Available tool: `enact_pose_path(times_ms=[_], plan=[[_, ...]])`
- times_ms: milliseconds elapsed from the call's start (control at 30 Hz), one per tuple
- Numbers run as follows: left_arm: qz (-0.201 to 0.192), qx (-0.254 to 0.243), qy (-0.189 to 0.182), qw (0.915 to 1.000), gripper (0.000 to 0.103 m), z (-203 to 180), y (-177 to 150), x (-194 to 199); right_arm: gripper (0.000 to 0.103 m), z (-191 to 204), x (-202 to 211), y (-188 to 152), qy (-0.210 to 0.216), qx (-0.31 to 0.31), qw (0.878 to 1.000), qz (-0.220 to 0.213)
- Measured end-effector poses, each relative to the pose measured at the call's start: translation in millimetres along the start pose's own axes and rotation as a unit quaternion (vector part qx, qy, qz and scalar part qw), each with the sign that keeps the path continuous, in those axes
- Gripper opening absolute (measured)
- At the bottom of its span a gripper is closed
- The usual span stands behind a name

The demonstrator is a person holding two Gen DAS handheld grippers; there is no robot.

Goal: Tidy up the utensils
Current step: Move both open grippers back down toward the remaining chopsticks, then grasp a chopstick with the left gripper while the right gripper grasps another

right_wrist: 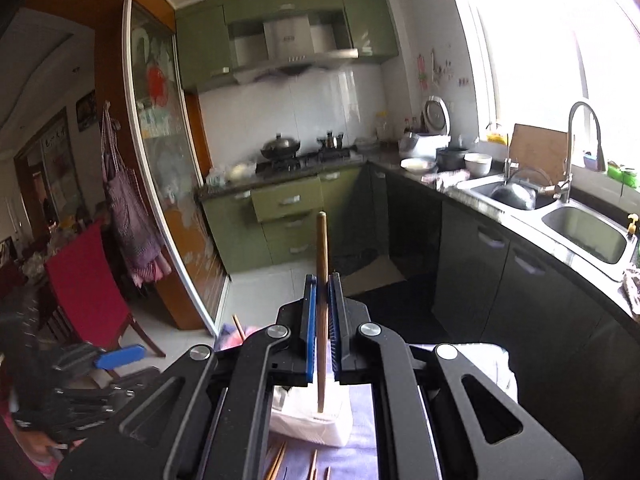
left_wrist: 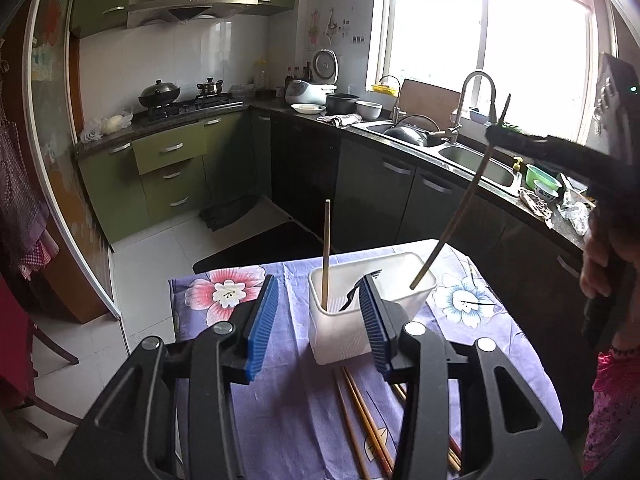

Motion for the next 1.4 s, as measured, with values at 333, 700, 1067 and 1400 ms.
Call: enact_pose_path(times_ms=[333,700,1067,1400], plan=[[0.077,0.012,-0.029,0.9965,0.048,-3,-46,-23,0.016,-11,-14,-36,-0.007,0.009,0.999,0.045],[0.221,0.048,-0.069,0.9717,0.042,-22,-117,-105,0.021,-50,37,-98,-0.018,-0.005,0.996,0.082],[0.289,0.049,-0.047,0.9549,0.027,-39,-142,-164,0.027,-97,-1,-194,-0.023,-0.039,0.983,0.176],[0.309,0.026,-0.013,0.9506,0.015,-48,-146,-181,0.027,-108,-16,-216,-0.025,-0.043,0.979,0.197]])
Point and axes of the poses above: each gripper's, at about its wrist camera, not at the fingertips, and x roughly against the way its jaws point, z to its left, y to its top, the point moved 2 cm from there along -x, roughly the way its jaws point, and after that the axes turned 7 degrees about -x, right-handed, at the moved point
